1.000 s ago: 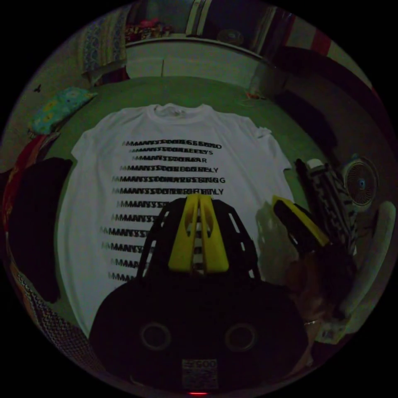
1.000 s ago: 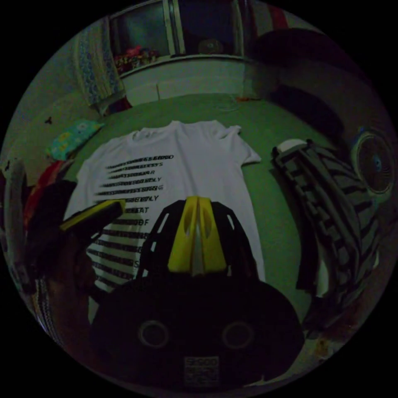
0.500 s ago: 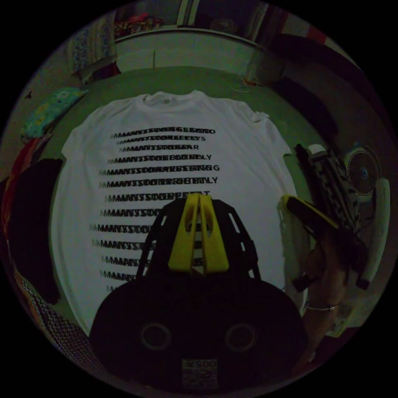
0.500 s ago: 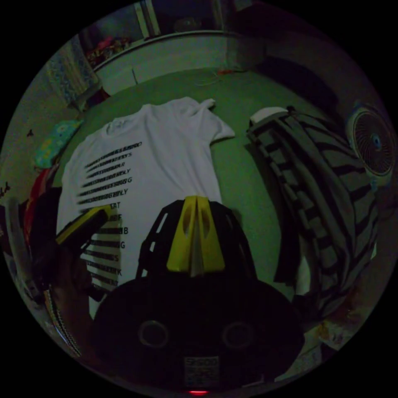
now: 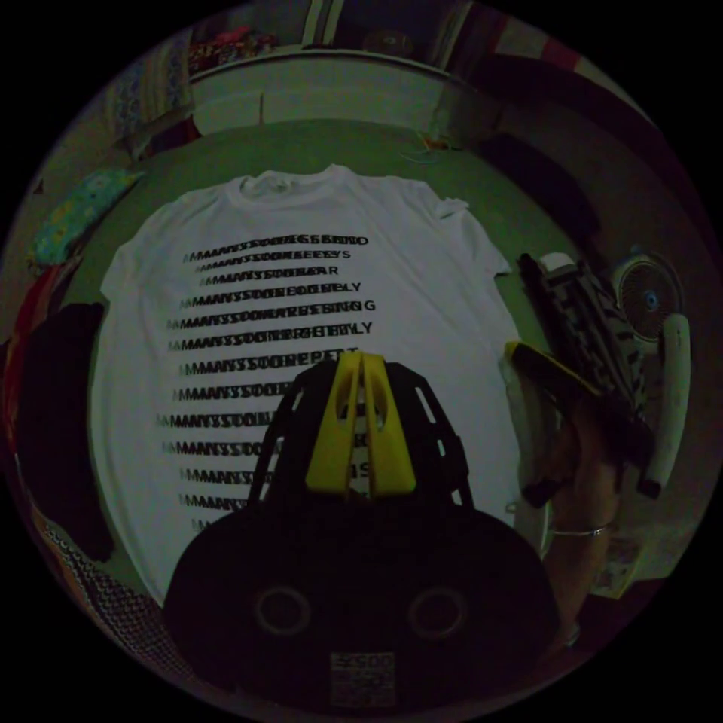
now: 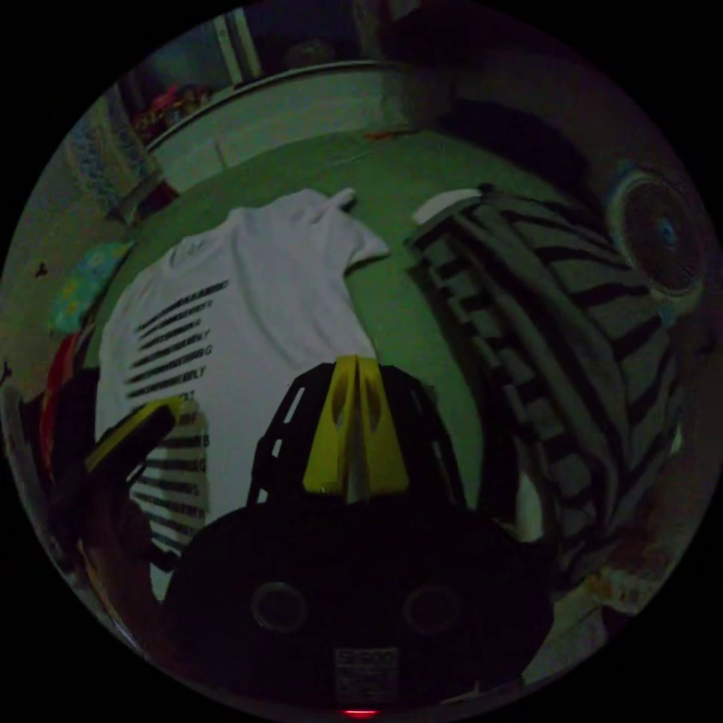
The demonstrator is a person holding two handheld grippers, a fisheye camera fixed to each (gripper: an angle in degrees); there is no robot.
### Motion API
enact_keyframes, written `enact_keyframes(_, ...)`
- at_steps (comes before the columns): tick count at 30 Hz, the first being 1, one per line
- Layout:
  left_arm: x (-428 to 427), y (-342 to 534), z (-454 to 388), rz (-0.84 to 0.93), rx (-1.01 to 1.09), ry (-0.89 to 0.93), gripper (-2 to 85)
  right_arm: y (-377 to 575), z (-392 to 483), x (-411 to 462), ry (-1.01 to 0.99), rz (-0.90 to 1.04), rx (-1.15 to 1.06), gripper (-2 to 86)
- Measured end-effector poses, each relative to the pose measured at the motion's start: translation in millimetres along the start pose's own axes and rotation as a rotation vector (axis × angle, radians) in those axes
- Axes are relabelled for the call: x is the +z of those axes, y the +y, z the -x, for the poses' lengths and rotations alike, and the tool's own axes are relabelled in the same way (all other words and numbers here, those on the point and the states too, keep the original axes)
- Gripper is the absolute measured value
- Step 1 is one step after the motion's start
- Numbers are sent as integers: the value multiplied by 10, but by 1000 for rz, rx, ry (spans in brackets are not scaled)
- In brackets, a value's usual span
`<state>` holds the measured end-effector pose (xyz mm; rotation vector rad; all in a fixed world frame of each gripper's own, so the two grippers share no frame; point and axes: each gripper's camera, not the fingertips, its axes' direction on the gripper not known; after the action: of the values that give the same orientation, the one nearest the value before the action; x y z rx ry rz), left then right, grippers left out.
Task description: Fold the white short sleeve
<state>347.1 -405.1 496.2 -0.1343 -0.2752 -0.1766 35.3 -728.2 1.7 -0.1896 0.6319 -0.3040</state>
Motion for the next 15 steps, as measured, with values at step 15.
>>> enact_keyframes(15, -21, -433, 689, -6, -47, 164, -5, -1932, -101, -403, -295, -151, -111, 89)
